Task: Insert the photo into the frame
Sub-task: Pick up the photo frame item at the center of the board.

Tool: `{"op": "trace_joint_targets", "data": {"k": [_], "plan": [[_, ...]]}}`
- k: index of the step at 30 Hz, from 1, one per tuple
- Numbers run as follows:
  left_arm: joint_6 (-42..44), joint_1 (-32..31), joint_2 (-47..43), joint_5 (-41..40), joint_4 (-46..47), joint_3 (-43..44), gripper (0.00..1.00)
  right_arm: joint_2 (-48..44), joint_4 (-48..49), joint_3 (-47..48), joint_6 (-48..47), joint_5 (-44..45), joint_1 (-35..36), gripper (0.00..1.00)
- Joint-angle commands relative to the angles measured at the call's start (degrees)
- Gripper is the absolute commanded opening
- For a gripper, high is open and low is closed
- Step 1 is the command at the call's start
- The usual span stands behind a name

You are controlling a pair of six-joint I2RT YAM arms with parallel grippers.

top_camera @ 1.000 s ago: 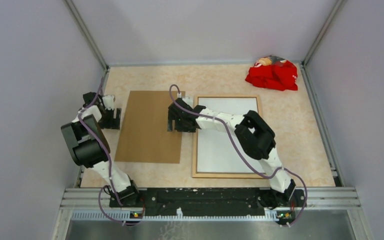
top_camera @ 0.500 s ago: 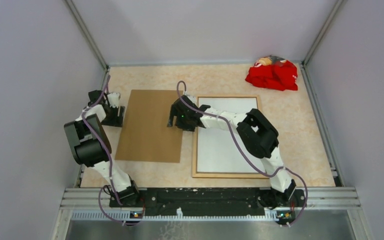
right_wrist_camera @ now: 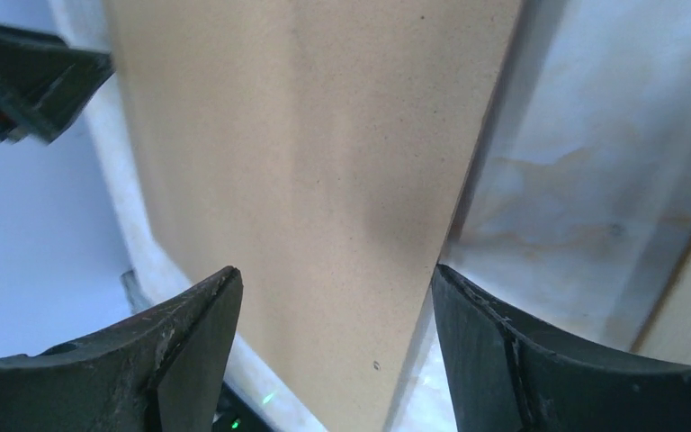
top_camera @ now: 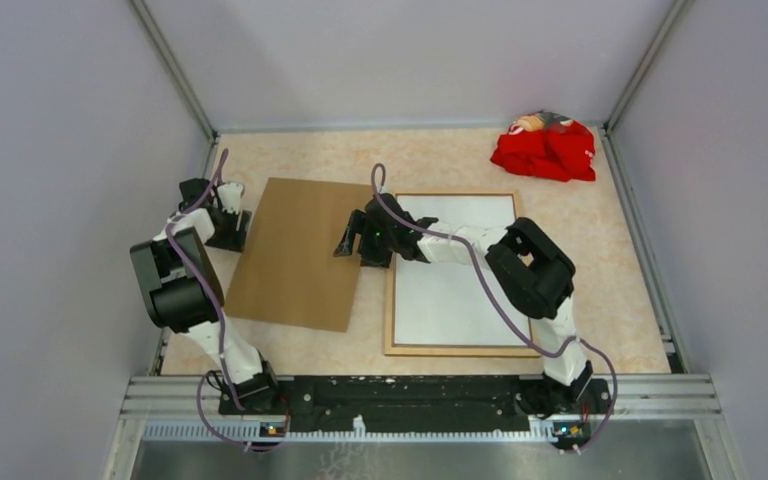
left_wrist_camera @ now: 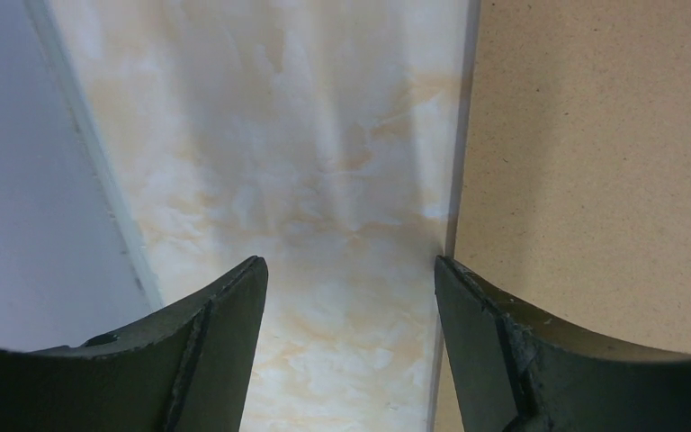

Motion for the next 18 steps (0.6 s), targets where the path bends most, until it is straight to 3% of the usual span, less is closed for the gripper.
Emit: {"op": "trace_joint_targets", "data": {"k": [1,11,18], "plan": [[-0.4,-2.6,4.1,6.8,-8.7,-4.1,0.77,-7.8,28.9,0.7,5.1,-13.8,2.1,0.74],[0.1,-2.6,4.2,7.7,-9.6,-4.1,0.76,-9.4,48.7,-6.0,8.1,-18.7,2.5,0.73],[0.1,-3.3,2.6,9.6,-11.5,-3.8,0.76,-6.2,51.7,-3.6,8.9,-20.2,2.9,0.73]]}}
